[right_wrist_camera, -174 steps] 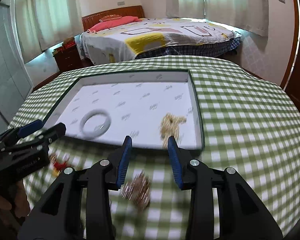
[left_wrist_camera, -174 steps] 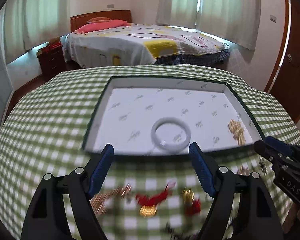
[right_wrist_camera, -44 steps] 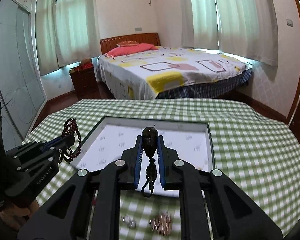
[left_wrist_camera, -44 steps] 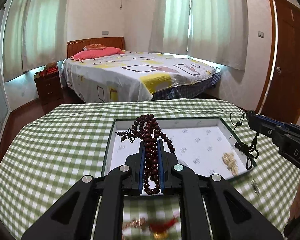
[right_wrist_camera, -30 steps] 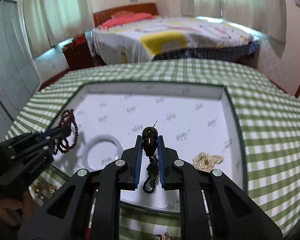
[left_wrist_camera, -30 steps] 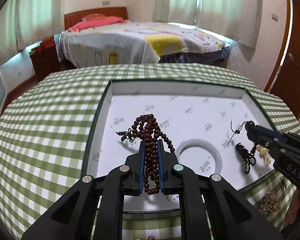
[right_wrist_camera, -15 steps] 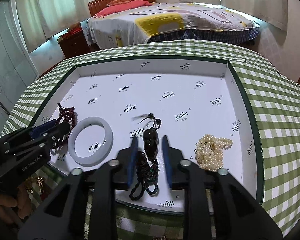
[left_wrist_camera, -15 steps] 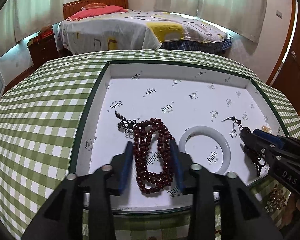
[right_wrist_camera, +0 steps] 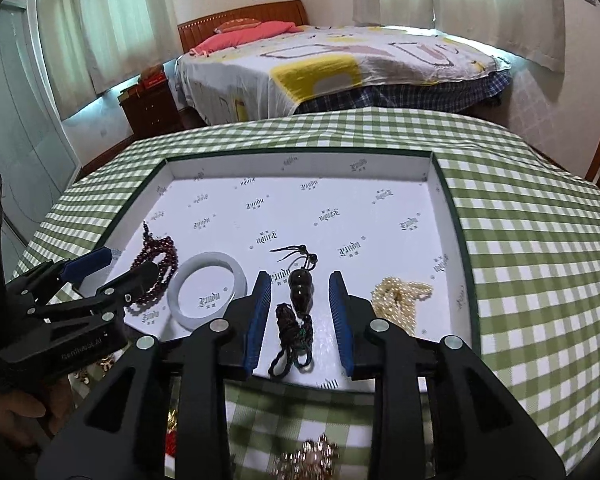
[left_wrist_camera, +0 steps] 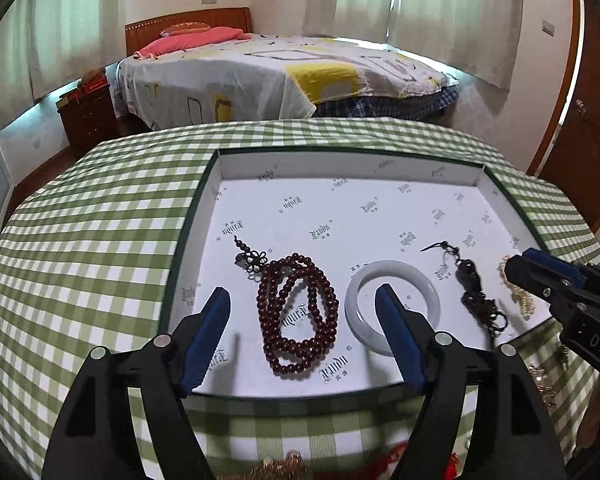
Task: Organize jewelry
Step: 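Withdraw both grippers from the tray toward the remaining jewelry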
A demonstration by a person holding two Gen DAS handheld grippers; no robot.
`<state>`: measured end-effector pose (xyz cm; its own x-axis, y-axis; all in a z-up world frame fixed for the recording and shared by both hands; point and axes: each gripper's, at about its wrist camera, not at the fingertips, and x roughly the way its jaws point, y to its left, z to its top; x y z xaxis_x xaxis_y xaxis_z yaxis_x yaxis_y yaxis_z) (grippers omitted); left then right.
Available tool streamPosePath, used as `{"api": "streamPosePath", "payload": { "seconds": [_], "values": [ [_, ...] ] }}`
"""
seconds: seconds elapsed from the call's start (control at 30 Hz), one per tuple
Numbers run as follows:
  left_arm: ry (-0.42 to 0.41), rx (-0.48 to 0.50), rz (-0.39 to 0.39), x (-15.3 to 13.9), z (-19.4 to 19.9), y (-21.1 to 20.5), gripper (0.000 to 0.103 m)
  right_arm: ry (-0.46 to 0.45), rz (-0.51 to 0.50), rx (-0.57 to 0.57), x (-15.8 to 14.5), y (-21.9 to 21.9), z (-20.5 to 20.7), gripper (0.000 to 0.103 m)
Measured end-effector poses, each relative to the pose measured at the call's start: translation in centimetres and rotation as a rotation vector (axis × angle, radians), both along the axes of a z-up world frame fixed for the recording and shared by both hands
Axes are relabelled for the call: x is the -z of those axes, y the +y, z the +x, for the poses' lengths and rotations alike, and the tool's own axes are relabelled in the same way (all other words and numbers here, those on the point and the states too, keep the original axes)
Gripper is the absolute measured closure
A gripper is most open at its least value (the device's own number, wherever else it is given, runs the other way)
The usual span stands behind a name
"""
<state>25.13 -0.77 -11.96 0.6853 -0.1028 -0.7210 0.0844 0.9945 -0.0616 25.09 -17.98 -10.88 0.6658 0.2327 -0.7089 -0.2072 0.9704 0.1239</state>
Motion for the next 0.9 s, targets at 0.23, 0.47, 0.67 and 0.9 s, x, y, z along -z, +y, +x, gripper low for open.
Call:
{"api": "streamPosePath", "payload": {
  "seconds": [0.23, 0.47, 0.67, 0.9],
  "values": [
    [-0.058, -0.006, -0.01, -2.0, -3.0, 0.9, 0.03, -0.017, 0.016, 0.013, -1.1, -0.7, -2.8, 0.073],
    [-0.084, -0.021, -0.018, -2.1, -7.4, 2.1, 0.03, -0.017, 0.014, 0.016, -1.0, -0.9, -6.6, 0.073],
    [-0.059, -0.036, -0.003, -0.9, -10.1, 2.5, 0.03, -0.006, -0.01, 0.002, -0.2, -1.0, -9.1, 0.073],
    [-0.012, -0.064, -0.011, 0.9, -12.1, 3.4, 0.03, 0.037, -0.02, 0.002, 1.7, -1.7, -11.5, 0.073]
  ]
}}
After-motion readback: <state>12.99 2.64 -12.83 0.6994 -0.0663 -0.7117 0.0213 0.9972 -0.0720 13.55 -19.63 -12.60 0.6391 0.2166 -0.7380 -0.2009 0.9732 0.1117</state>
